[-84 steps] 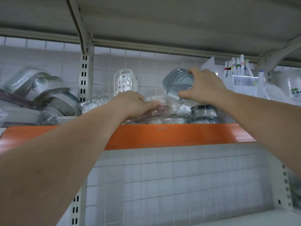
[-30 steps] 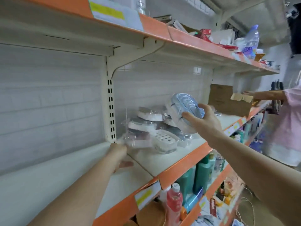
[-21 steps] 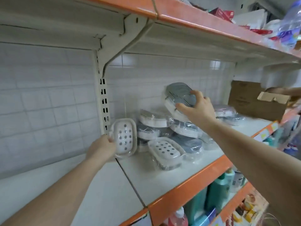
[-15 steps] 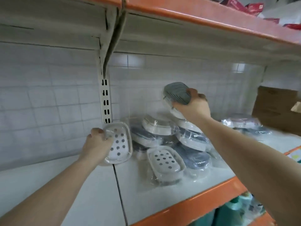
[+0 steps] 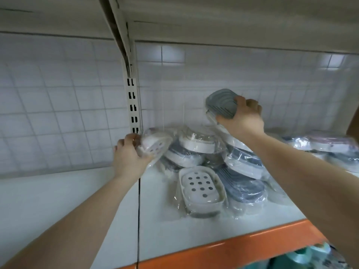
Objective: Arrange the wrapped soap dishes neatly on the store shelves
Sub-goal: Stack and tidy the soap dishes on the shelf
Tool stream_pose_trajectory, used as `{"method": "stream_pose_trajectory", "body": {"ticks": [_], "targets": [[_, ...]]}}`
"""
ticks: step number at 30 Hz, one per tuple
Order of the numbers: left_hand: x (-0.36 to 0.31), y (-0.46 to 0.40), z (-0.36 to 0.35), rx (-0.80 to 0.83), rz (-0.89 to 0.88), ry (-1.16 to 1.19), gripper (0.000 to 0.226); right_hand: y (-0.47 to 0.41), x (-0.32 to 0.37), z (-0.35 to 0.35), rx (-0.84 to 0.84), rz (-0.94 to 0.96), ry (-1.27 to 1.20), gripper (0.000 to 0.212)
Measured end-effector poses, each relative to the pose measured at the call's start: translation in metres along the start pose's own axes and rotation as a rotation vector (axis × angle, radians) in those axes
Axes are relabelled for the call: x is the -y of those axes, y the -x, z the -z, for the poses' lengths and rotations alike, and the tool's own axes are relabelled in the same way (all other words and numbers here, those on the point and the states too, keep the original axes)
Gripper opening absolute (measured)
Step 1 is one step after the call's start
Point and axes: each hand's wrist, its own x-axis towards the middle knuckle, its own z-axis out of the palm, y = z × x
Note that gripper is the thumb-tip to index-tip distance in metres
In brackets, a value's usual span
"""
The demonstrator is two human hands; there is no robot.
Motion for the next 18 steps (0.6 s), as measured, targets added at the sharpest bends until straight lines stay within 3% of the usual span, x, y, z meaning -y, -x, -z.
{"method": "stream_pose_trajectory", "body": {"ticks": [1,3,5,8,11,18], "targets": [[-0.005,0.006,0.002,-0.060,-0.158,-0.103,0.055,-0.001,0.001,-0.001,0.027,-0.001,0.039,0.073],[-0.005,0.018,0.006,0.018,-0.329,-0.267,0.057,-0.005,0.004,-0.003,0.179,-0.031,0.203,0.070],[0.001,0.025,0.014,0.224,-0.339,-0.478,0.054,-0.007,0.009,-0.002,0.315,-0.068,0.353,0.067],[0.003,0.031,0.034,0.456,-0.309,-0.719,0.047,-0.002,0.022,0.004,0.265,0.046,0.405,0.059],[-0.001,0.034,0.050,0.465,-0.252,-0.683,0.039,0.014,0.043,0.009,0.182,0.218,0.295,0.050],[-0.011,0.054,0.120,0.474,-0.320,-0.409,0.043,0.076,0.133,0.037,0.344,0.439,0.172,0.037]]}}
